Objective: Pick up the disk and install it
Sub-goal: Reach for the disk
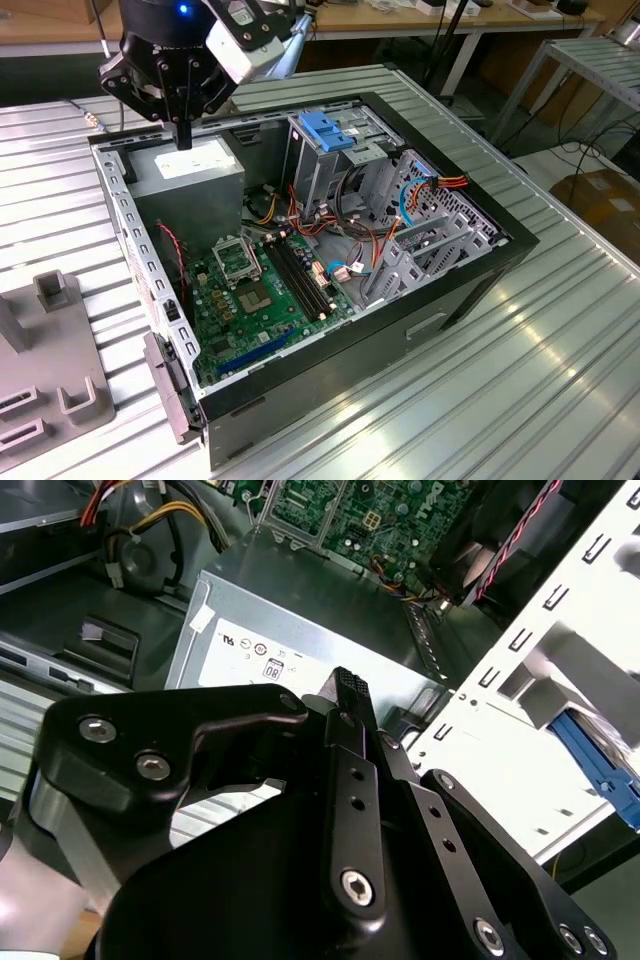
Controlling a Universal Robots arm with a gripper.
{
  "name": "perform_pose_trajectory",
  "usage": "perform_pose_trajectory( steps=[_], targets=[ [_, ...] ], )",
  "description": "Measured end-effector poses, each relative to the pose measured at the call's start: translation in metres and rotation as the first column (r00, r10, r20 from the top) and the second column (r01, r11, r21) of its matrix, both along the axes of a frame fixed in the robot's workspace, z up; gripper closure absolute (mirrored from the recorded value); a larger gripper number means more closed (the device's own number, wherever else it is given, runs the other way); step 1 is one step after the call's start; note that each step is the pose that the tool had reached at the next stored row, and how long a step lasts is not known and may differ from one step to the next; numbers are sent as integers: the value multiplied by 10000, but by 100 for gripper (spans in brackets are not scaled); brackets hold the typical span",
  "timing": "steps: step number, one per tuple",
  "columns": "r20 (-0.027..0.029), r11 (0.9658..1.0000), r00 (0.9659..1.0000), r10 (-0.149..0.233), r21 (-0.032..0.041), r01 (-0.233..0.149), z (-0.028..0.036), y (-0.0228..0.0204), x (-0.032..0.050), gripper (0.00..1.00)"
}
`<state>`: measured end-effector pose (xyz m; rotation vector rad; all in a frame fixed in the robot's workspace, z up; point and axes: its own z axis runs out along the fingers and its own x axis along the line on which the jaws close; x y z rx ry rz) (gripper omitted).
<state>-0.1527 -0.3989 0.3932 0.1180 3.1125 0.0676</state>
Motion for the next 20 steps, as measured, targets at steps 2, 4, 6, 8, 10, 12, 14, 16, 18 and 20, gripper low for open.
perform_pose_trajectory(
  steps=[2,4,6,8,10,12,14,16,18,20],
  targets=[
    [0,10000,10000,0,0,0,0,0,-12,90],
    [0,10000,10000,-1,0,1,0,0,-20,90],
    [0,10000,10000,0,0,0,0,0,-27,90],
    [0,10000,10000,0,0,0,0,0,-34,90],
    [0,10000,10000,0,0,0,0,0,-43,90],
    [0,10000,10000,0,0,0,0,0,-53,90],
    [0,10000,10000,0,1,0,0,0,-67,90],
    [0,10000,10000,0,1,0,0,0,-78,90],
    [0,10000,10000,0,0,0,0,0,-92,90],
    [0,10000,10000,0,0,0,0,0,-104,90]
  ],
)
